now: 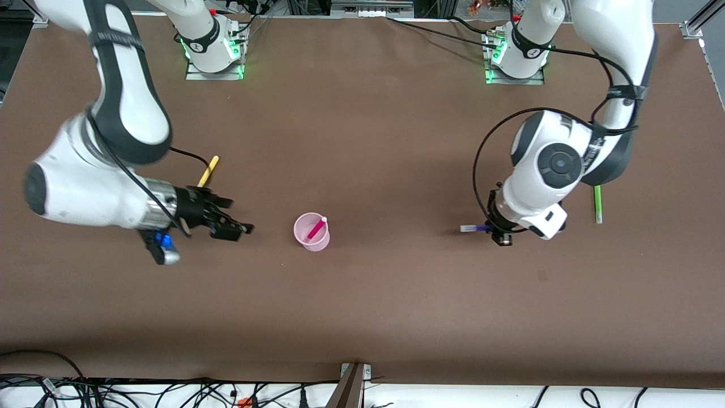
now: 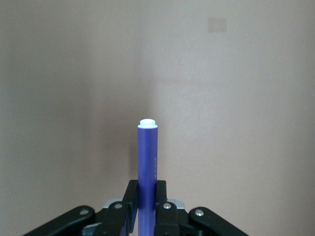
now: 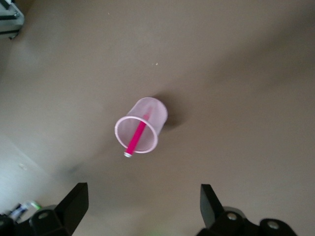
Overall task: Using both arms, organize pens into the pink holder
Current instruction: 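Drop the pink marker into the cup while the left gripper lifts the purple marker, then carry the purple marker over the pink cup with the left gripper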
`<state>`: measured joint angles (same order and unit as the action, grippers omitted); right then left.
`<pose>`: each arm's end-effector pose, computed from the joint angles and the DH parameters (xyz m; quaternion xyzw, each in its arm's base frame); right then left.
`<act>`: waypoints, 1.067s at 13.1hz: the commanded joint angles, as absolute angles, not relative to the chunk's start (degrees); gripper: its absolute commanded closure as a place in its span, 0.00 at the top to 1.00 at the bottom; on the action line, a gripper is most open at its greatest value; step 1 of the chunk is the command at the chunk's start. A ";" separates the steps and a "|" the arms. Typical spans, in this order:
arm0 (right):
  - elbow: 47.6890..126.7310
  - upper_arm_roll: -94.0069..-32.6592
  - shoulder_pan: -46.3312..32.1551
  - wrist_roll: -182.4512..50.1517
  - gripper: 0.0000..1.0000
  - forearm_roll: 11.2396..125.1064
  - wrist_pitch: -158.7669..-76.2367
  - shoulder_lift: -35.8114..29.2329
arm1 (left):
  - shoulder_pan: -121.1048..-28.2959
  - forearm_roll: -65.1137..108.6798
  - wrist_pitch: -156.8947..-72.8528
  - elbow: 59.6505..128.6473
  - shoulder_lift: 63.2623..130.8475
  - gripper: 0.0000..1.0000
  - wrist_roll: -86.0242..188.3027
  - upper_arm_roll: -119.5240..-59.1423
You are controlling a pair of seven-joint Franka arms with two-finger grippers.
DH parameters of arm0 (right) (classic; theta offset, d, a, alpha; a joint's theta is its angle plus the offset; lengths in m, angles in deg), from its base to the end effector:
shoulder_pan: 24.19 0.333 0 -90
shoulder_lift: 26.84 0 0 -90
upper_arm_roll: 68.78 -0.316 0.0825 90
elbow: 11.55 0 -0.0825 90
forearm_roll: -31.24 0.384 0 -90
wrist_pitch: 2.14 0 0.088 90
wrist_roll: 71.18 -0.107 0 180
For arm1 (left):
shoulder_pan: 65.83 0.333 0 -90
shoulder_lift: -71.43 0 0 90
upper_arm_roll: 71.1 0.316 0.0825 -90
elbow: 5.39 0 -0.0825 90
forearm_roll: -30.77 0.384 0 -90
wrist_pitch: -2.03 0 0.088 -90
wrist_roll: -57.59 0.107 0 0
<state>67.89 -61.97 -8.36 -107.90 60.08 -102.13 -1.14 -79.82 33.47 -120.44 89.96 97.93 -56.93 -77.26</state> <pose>0.6660 0.1643 0.4571 -0.9337 0.2809 0.1234 0.1845 0.6359 -0.2227 0.3419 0.6845 0.7289 -0.0010 0.0079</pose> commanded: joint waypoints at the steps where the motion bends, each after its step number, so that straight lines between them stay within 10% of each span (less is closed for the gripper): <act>1: 72.82 -60.52 -8.19 -96.79 1.00 50.79 -98.40 -10.64 | -82.34 35.61 -119.09 85.77 98.77 0.00 -58.34 -76.72; 6: 81.34 -58.07 -8.19 -82.19 1.00 39.77 -96.19 -23.57 | -87.52 37.35 -117.16 80.49 98.68 0.00 -58.07 -76.54; 14: 79.25 -56.92 -8.19 -79.88 1.00 35.55 -96.37 -23.24 | -102.80 49.66 -113.11 60.91 111.58 0.00 -65.53 -71.64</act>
<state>80.02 -56.75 -8.32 -81.01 37.03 -96.02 -23.20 -98.50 46.36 -115.21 69.52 105.42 -62.76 -75.05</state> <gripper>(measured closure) 0.000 0.819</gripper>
